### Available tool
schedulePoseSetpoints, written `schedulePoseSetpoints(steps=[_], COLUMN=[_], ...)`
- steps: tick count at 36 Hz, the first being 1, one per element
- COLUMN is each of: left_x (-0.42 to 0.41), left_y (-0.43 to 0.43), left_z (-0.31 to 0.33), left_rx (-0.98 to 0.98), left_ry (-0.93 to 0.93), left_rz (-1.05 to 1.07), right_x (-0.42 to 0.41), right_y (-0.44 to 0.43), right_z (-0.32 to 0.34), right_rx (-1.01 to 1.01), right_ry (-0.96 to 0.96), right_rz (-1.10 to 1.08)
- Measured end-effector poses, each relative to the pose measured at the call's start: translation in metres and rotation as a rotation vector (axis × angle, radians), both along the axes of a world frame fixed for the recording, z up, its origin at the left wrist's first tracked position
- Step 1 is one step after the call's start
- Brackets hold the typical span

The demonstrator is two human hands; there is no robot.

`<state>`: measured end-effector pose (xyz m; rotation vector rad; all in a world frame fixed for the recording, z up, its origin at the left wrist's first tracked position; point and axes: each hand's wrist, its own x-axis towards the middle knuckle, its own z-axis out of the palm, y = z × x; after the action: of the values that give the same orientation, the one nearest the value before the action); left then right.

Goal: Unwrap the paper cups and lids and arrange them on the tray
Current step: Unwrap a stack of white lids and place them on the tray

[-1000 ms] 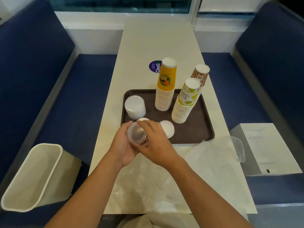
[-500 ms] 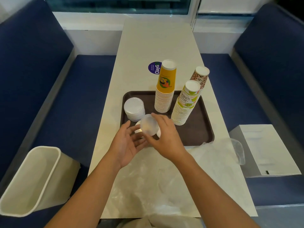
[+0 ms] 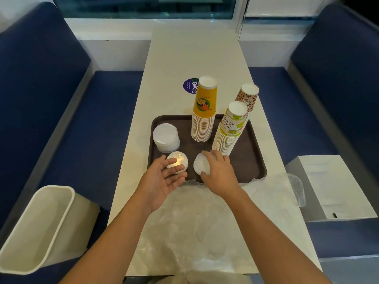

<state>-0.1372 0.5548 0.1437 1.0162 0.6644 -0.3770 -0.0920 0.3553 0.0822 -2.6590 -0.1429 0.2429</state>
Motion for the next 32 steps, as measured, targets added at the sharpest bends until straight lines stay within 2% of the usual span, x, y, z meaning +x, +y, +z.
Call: schedulePoseSetpoints(steps=[21,32], left_x=[0.001,0.002], left_y=[0.001,0.006], left_z=[-0.002,0.006], left_rx=[-0.042,0.024], left_ry=[-0.002,-0.041], left_rz=[0.003,-0.001], right_x=[-0.002,-0.009], right_y=[-0.003,0.0], right_z=[-0.012,0.001], right_rx=[0.01,0.011], right_ry=[0.014,-0.008], right_rz=[0.052,0.025])
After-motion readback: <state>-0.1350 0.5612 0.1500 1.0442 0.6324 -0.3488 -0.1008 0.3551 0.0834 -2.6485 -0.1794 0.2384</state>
